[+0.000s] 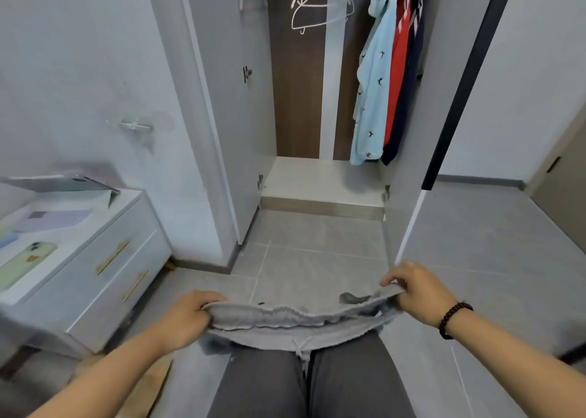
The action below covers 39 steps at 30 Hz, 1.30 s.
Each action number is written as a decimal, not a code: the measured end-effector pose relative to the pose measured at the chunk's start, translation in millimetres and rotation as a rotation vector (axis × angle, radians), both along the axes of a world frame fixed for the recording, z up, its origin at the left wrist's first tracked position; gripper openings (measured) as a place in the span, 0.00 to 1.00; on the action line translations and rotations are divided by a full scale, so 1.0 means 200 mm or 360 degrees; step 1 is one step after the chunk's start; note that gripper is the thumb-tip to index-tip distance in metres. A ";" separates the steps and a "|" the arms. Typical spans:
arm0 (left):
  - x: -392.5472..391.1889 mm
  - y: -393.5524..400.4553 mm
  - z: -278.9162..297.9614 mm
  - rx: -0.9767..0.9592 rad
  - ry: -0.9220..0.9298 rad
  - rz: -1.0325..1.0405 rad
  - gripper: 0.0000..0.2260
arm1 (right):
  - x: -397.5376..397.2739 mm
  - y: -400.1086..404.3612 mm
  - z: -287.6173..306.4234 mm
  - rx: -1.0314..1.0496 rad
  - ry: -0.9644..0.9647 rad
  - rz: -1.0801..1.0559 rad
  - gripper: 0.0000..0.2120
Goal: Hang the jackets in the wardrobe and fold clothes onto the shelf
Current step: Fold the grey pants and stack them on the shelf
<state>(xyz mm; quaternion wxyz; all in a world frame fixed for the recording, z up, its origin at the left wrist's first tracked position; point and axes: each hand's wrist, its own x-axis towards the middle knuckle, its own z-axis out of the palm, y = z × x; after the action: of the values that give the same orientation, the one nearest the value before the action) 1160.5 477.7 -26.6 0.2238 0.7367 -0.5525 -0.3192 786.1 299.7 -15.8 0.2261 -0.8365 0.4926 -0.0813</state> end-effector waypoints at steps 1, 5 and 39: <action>-0.02 0.02 -0.04 -0.0021 0.0006 0.0039 0.16 | 0.00 0.04 -0.06 0.0069 -0.0153 -0.0084 0.17; -0.09 0.11 -0.10 -0.0102 -0.0122 0.0021 0.10 | 0.01 0.16 -0.22 0.0152 -0.0480 -0.0240 0.16; 0.16 0.02 0.05 -0.0223 -0.0967 -0.0686 0.09 | -0.11 -0.05 -0.04 -0.0237 0.0437 0.0508 0.10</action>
<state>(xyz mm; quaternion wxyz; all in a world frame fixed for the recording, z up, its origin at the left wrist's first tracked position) 1192.8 482.6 -16.6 0.0274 0.6476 -0.7565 -0.0874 764.8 289.9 -24.6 0.1045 -0.9214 0.3727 0.0341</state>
